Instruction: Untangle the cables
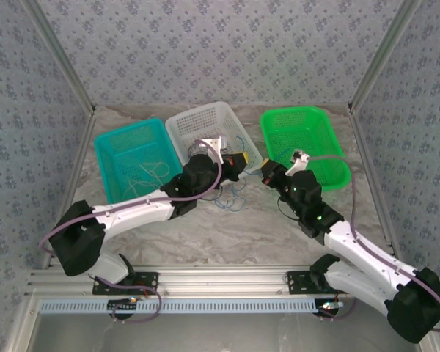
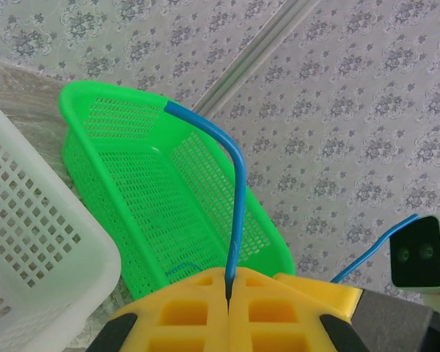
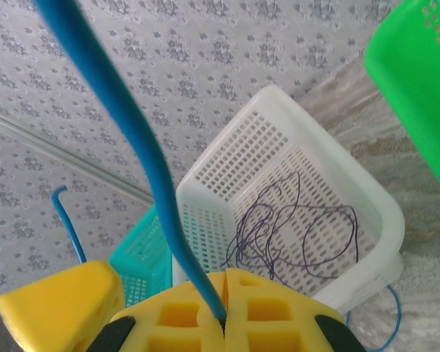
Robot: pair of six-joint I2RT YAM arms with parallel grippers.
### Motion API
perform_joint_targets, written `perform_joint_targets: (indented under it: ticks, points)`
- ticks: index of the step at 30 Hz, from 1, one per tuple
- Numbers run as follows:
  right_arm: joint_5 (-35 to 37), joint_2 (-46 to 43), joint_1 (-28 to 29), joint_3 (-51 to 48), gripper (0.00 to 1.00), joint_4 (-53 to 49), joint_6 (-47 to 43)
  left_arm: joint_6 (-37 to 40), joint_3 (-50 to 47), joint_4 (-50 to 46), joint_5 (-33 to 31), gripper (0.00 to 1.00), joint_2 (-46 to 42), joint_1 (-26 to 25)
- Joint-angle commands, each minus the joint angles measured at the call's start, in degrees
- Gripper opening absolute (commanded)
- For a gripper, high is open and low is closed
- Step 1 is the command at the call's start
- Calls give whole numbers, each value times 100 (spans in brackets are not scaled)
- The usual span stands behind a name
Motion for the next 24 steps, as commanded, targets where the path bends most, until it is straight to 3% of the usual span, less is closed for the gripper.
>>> perform_joint_targets:
  ticks: [1, 4, 6, 8, 11, 14, 18, 24]
  points:
    - [286, -141, -102, 225, 0, 94, -218, -24, -111, 262, 3, 10, -7, -58]
    - [257, -379, -379, 406, 0, -426, -520, -78, -275, -9, -251, 28, -163, -58]
    - [55, -486, -739, 820, 0, -1326, -982, 1, -360, -412, -517, 53, -346, -58]
    - [-186, -389, -1175, 1424, 0, -2390, -1444, 184, -429, -841, -803, 62, -582, -58]
    - [-426, 11, -1928, 2238, 0, -3729, -2204, 508, -544, -1336, -1219, 82, -979, -58]
    - [-575, 260, -2566, 2385, 0, -4077, -2382, 807, -659, -1599, -1477, 94, -1345, -41]
    - [-1207, 581, -3350, 1945, 0, -3355, -1980, 920, -826, -1778, -1579, 99, -1679, 37]
    - [-1363, 1667, -3614, 1728, 0, -2805, -1570, 840, -921, -2073, -1616, 99, -1861, 109]
